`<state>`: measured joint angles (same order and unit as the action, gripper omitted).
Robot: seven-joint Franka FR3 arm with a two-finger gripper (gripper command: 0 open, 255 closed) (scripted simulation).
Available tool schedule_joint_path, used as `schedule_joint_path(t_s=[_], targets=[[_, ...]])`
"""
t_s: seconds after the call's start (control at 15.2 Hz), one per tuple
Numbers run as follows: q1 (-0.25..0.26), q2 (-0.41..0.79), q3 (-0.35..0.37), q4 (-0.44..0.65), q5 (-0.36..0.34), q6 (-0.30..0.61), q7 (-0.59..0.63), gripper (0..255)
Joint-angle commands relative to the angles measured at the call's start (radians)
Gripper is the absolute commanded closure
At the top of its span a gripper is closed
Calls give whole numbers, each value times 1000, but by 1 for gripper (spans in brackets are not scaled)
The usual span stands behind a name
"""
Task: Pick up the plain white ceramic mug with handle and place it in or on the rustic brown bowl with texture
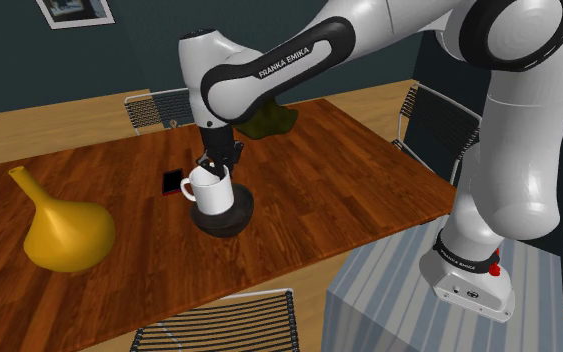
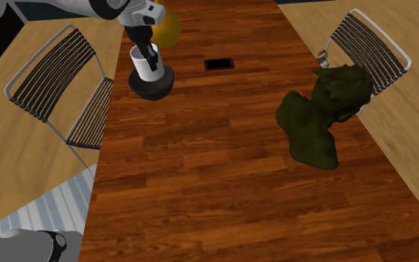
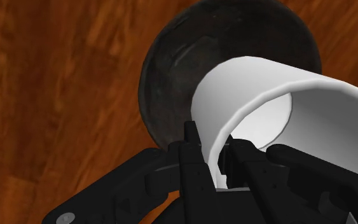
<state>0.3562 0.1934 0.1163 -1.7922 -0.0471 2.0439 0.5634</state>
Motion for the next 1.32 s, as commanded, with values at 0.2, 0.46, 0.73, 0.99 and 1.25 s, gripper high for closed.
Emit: schedule_joint_path(t_s=[0.2,0.46,0.73,0.99,1.25], targets=[[0,0,0,-1,0,2,0,255],[0,0,0,-1,0,2,0,0],[0,-11,1,19,2,-28,-1,0],[1,-33,2,83,6,-115,-4,0],[1,-33,2,83,6,-115,-4,0]])
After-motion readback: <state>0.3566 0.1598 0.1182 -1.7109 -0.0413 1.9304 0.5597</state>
